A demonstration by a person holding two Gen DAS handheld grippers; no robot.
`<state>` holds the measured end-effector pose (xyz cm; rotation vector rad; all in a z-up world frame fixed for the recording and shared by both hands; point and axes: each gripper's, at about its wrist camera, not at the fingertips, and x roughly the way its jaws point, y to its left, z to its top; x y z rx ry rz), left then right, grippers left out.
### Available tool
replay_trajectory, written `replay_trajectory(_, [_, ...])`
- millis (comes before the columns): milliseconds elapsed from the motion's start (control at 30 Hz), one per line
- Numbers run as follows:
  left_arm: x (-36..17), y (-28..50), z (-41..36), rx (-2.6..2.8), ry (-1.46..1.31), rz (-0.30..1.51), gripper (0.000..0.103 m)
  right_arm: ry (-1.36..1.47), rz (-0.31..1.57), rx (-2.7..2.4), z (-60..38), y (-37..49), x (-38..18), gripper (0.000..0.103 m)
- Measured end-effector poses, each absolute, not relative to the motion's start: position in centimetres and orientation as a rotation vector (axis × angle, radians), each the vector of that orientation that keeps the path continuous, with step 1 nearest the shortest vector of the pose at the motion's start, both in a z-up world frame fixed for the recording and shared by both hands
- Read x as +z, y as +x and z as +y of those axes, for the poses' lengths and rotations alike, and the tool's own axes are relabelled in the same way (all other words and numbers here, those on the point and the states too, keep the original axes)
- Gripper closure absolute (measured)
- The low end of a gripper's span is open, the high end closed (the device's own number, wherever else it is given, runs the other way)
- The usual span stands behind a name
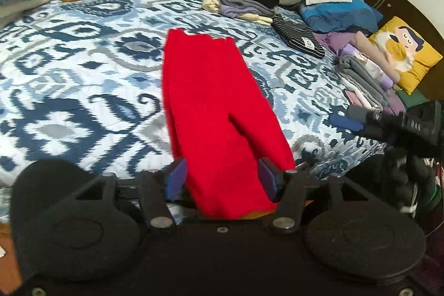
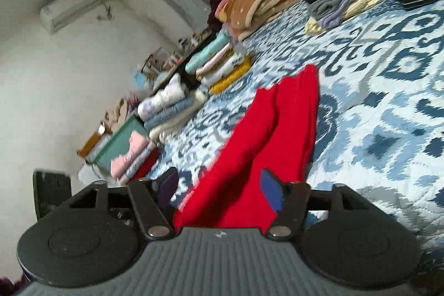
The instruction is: Fold clothes
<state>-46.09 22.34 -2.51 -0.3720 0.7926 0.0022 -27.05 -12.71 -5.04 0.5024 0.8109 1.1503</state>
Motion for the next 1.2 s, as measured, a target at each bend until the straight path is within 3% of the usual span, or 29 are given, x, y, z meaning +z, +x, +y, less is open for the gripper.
replay_trajectory(167, [-1.6,-45.0,23.6,0.032,-0.372,0.761,0.043,0.491,0.830,1.082,-11.8,-25.4,-5.8,0.035])
replay_trajectory(400, [-2.0,-36.8,26.6,0.049,-0.421,0.753,0.042,0.418,0.872,0.998,-7.3,-19.7,-8.6,0.035])
replay_trajectory(833, [-9.1,-23.6,32.8,0.084,-0.577,0.847,0.042,0.427,0.917,0.979,-0.4,-9.1,-13.1,0.035])
replay_trajectory(933, [-10.2,-21.9,32.6,0.063,-0.556,0.852,0.043,0.389,0.907,1.002,0.9,-7.9,-13.0,0.043])
replay_trajectory(967, [-10.5,-21.5,32.5,0.056,-0.540,0.848,0.046,0.380,0.908,1.014,1.2,-7.7,-13.1,0.049])
replay_trajectory(1000, [-10.6,-21.2,32.2,0.050,-0.513,0.836,0.060,0.367,0.914,1.037,1.6,-7.5,-13.1,0.056])
replay_trajectory(1033, [-10.7,-21.1,32.0,0.042,-0.495,0.826,0.070,0.350,0.929,1.059,2.1,-7.3,-13.1,0.073])
replay_trajectory(1067, [-10.6,-21.0,32.1,0.034,-0.492,0.818,0.079,0.336,0.930,1.072,2.5,-7.3,-13.0,0.082])
replay_trajectory(1100, [-10.5,-20.9,32.1,0.025,-0.488,0.809,0.087,0.321,0.930,1.084,2.9,-7.3,-12.8,0.084])
replay_trajectory(1200, [-9.8,-20.9,32.1,0.011,-0.464,0.768,0.089,0.310,0.892,1.102,3.5,-7.3,-11.3,0.085])
